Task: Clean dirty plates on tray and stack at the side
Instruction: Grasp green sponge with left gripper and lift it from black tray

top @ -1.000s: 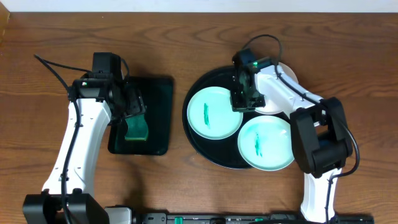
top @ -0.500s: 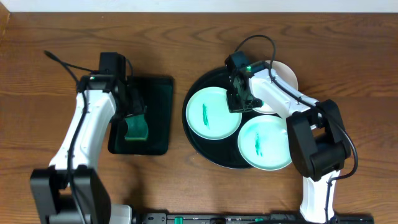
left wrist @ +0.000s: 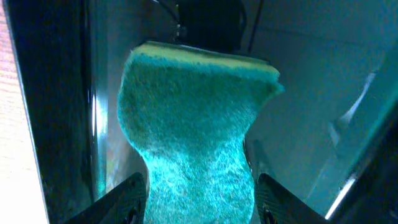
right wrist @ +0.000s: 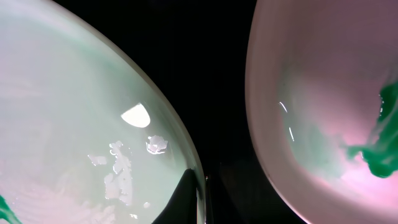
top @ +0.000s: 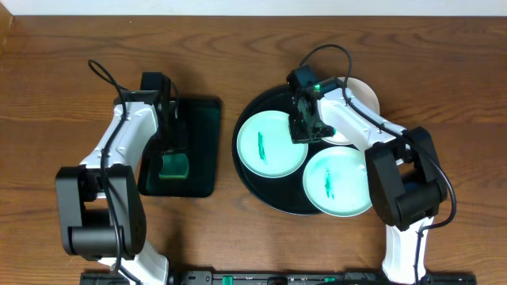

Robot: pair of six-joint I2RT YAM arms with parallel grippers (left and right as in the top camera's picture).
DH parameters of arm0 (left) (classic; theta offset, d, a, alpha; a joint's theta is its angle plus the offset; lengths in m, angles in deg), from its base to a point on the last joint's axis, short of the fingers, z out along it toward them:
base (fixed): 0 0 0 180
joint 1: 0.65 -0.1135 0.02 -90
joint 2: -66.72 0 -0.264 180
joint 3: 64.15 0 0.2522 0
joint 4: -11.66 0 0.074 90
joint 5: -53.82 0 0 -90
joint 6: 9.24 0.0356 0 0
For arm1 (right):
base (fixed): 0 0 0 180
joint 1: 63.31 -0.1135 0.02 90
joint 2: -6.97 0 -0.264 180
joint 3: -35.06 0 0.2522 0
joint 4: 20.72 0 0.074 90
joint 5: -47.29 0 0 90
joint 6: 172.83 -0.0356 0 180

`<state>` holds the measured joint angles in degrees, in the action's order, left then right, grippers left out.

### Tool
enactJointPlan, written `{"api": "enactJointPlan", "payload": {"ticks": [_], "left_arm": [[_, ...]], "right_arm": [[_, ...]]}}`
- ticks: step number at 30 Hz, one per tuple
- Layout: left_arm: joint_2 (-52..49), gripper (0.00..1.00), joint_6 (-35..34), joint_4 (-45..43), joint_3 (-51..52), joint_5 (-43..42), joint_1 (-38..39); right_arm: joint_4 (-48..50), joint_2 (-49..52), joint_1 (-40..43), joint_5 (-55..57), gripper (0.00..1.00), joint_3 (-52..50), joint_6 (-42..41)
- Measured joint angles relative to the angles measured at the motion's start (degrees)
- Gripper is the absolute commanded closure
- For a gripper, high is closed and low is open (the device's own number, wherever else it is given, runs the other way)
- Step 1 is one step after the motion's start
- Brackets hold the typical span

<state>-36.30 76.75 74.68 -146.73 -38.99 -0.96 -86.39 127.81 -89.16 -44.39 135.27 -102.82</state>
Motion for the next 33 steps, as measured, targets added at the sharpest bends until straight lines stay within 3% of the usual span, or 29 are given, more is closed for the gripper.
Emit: {"api": "enactJointPlan", "payload": {"ticks": [8,10,12,14,16,27,33], "left_arm": [[-3.58,0.44,-0.48,-0.74,0.13,2.75,0.00],[-4.72,0.54,-0.55,-1.16,0.13,2.75,0.00],[-5.73,0.74,-0.46,-1.62,0.13,2.34,0.00],[-6.43,0.86,-0.85,-1.86,0.13,1.11,0.00],[-6.49,0.92,-0.83,-1.99,0.13,-0.33,0.13],[-4.66,0.93,-1.31,1.79,-1.18,-1.75,0.04],[4.52,0.93,-2.67,1.97,-2.43,-1.75,0.04]], "right_arm": [[0.07,-0.04,0.00,0.00,0.99,-0.04,0.00],[0.07,-0.04,0.00,-0.02,0.99,-0.07,0.00],[0.09,-0.04,0.00,0.00,0.99,-0.07,-0.02],[0.09,-0.04,0.00,0.00,0.99,-0.07,-0.02],[0.09,-0.04,0.00,0.00,0.99,-0.07,0.00],[0.11,-0.04,0.00,-0.02,0.99,-0.07,-0.02],[0.11,-0.04,0.00,-0.07,0.99,-0.07,-0.02]]}}
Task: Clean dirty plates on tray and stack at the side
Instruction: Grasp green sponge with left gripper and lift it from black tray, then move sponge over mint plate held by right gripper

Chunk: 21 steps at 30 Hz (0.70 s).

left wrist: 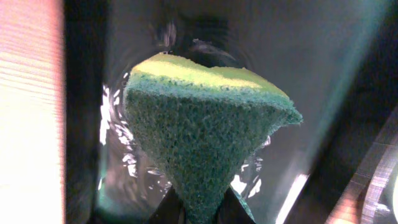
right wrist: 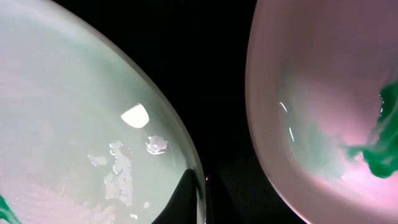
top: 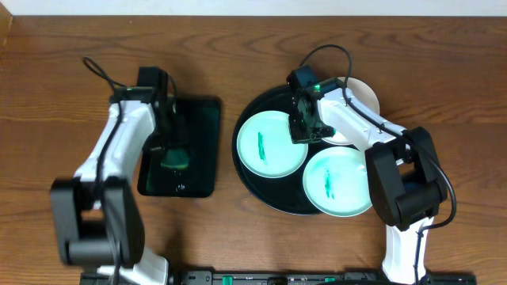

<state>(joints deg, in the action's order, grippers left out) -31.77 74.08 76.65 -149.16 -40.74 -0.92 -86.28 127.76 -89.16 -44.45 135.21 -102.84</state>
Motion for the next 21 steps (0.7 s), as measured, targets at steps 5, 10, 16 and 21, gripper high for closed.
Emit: {"api": "enactJointPlan", "payload": {"ticks": [5,10,16,21], "left_arm": [[5.01,0.93,-3.80,0.00,-0.85,0.00,0.15],[4.33,0.93,-6.49,-0.20,-0.81,0.00,0.79],[4.00,0.93,-7.98,-1.29,-0.46,0.00,0.94],[4.00,0.93,-8.57,-3.63,-0.46,-1.90,2.43]], "right_arm": [[0.11,-0.02,0.37,-1.09,0.99,-0.11,0.09],[0.37,-0.04,2.49,-5.97,0.99,-0.44,1.20],[3.41,-0.72,4.72,-11.56,0.99,-3.02,2.67],[4.70,-0.76,6.01,-15.65,0.99,-4.09,2.84]]}}
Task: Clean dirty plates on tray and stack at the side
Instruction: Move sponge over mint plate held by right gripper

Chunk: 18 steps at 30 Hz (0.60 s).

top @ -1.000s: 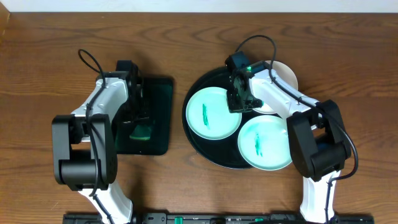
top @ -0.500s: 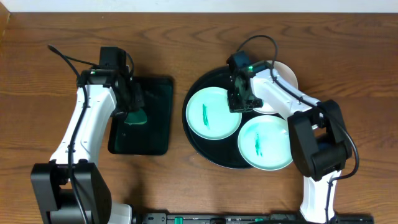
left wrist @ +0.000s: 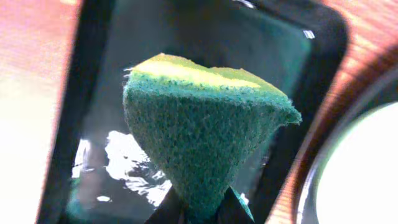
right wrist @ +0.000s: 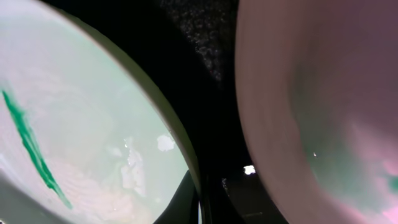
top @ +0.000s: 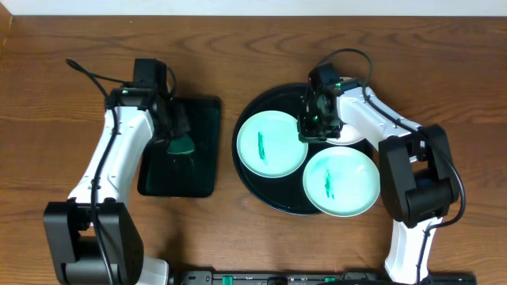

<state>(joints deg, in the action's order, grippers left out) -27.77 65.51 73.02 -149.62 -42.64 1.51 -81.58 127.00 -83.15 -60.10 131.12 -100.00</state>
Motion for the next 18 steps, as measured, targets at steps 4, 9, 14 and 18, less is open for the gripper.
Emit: {"api": "enactJointPlan", "payload": {"ticks": [4,9,14,18], "left_arm": [[-0.02,0.93,-1.66,-1.01,0.02,-1.40,4.59],[-1.01,0.93,-5.81,-4.17,0.00,-2.45,11.96],[-7.15,0.93,-10.36,-7.34,0.00,-3.30,16.79],[-14.14,0.93,-13.57,-10.16,0.00,-3.67,18.88]], "right_arm": [[0.26,0.00,0.00,-0.57,0.99,-0.20,0.00],[0.42,0.00,0.00,-0.83,0.99,-0.26,0.00],[0.48,0.00,0.00,-1.03,0.99,-0.31,0.00],[0.52,0.00,0.00,-1.18,0.99,-0.31,0.02]]}}
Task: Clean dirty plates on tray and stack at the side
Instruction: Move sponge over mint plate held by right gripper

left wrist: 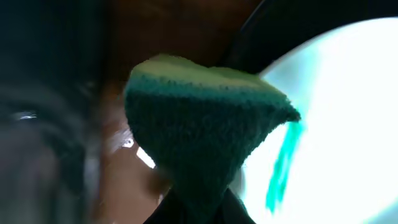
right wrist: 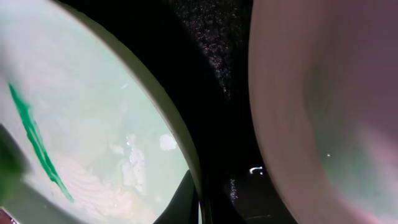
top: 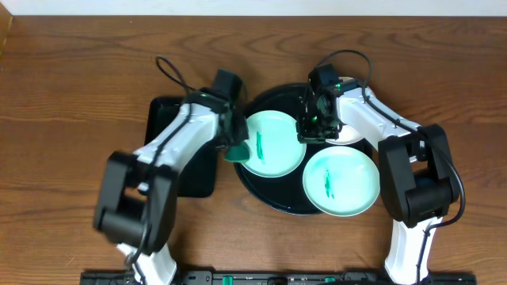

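Note:
Three pale plates lie on a round black tray [top: 268,195]. The left plate [top: 273,146] bears a green streak [left wrist: 281,163]. My right gripper [top: 311,128] is shut on this plate's right rim [right wrist: 186,155]. My left gripper [left wrist: 199,210] is shut on a green and yellow sponge [top: 236,150], which hangs over the plate's left edge. The front plate [top: 339,182] also carries a green smear. The back plate [top: 346,134] is partly hidden under my right arm.
A black rectangular basin [top: 198,174] sits left of the tray, under my left arm. The table [top: 63,95] is brown wood, and a cable loops above each arm.
My left gripper has carried the sponge from above the basin to the left edge of the left plate. The right gripper stays shut on that plate's rim.
The sponge first lay in the wet basin between my left gripper's open fingers. Then the gripper was shut on it, then held it above the basin, and now holds it at the left plate. My right gripper held that plate's rim throughout, shifting slightly.

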Robot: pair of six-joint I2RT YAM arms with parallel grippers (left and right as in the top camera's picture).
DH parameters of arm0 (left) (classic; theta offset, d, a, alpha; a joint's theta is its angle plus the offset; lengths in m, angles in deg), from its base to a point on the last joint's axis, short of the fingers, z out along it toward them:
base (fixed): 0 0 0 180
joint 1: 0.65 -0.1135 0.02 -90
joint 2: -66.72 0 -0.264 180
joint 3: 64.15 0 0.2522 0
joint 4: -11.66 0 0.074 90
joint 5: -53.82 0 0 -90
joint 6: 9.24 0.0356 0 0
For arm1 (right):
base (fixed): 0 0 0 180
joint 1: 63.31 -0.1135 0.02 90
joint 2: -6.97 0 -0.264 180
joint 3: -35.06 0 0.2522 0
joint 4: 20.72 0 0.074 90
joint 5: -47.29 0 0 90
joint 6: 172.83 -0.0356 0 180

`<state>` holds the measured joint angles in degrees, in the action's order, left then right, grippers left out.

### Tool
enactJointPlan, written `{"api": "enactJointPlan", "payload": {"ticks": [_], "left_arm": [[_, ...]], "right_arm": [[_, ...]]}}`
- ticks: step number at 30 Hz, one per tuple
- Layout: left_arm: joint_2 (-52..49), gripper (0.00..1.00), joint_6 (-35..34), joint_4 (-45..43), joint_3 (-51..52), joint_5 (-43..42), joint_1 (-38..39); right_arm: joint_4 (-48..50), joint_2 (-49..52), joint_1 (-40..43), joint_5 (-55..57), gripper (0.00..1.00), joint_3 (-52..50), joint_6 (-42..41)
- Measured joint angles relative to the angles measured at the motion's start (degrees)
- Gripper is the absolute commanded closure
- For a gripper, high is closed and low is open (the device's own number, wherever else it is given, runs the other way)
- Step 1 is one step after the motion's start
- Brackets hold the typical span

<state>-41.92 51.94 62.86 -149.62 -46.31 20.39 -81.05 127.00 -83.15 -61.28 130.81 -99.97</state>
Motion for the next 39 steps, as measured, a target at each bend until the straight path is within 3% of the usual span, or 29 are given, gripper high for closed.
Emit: {"api": "enactJointPlan", "payload": {"ticks": [9,13,22,39], "left_arm": [[-0.66,0.93,-3.80,-0.90,-0.61,4.68,2.45],[-2.19,0.93,-3.82,2.60,-3.96,5.40,2.84],[-3.91,0.93,-0.94,6.40,-16.04,-1.62,7.37],[-13.09,0.93,-1.33,9.35,-15.98,-5.14,6.23]], "right_arm": [[-0.04,0.00,0.00,-0.02,0.99,-0.09,0.04],[-0.07,0.00,0.00,-0.02,0.99,-0.11,0.02],[0.20,0.00,-0.02,-0.37,0.99,-0.17,0.07],[0.63,0.00,-0.02,-0.83,0.99,-0.44,1.36]]}}
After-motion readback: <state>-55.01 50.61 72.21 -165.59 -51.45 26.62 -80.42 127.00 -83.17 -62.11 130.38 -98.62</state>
